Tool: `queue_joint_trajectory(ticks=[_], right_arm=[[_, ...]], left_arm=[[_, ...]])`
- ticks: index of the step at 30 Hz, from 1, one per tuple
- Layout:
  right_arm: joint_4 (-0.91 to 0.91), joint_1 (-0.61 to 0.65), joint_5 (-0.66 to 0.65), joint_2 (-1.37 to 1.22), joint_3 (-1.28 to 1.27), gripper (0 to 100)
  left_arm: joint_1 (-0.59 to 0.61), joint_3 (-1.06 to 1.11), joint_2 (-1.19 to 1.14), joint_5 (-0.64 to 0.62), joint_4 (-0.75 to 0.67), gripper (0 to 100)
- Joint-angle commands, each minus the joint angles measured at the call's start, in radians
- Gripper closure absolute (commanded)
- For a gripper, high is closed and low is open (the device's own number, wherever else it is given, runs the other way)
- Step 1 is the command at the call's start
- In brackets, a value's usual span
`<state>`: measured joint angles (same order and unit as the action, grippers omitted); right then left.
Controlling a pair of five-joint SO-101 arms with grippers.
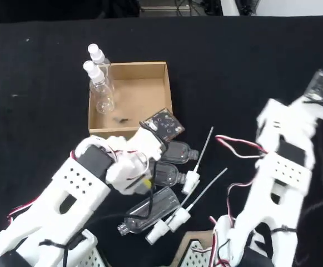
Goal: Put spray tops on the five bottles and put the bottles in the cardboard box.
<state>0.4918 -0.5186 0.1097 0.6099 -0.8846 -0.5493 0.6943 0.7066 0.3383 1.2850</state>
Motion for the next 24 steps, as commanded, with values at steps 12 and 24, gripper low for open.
queue_joint_trajectory(ticks=[12, 24], right_arm=[[0.000, -0.120, -0.066, 0.021, 0.025, 98.3], [0.006, -0.129, -0.066, 0.016, 0.021, 98.3]], left_arm=[[0.007, 0.004, -0.081, 0.018, -0.161, 85], [0.012, -0.206, -0.499, 0.189, -0.152, 85]])
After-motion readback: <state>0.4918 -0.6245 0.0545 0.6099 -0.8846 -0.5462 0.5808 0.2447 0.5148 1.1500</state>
